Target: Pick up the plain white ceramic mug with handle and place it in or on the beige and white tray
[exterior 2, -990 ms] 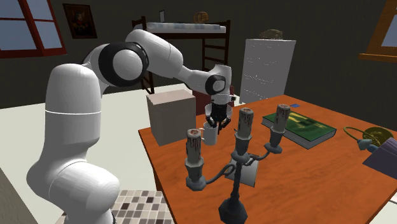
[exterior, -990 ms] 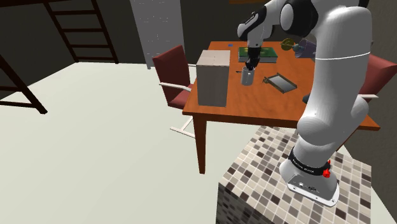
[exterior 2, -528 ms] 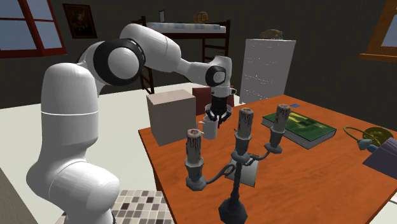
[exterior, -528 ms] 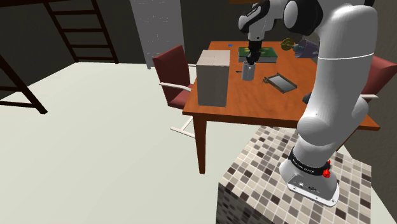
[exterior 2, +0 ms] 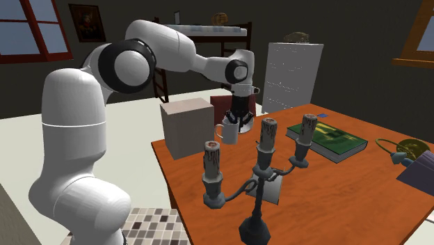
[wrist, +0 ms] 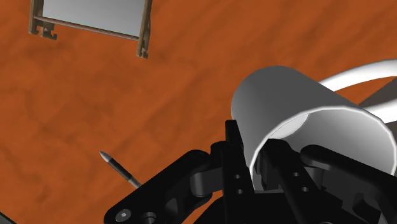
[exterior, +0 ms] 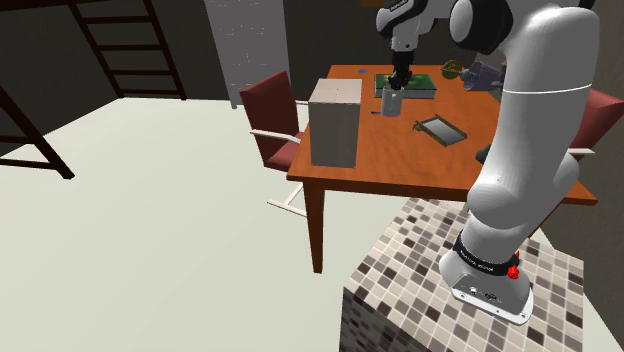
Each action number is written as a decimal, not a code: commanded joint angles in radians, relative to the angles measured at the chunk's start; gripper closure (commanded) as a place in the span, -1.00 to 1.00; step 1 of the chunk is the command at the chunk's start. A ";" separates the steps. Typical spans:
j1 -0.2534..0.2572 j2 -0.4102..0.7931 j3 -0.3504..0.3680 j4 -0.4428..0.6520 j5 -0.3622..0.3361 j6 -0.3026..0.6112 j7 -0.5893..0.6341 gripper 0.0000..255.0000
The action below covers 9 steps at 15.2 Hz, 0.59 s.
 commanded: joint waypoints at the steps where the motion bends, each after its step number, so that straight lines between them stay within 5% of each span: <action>1: -0.001 -0.004 -0.001 0.019 -0.002 -0.022 0.000 1.00; 9: -0.084 -0.051 -0.060 -0.013 -0.023 -0.036 -0.139 1.00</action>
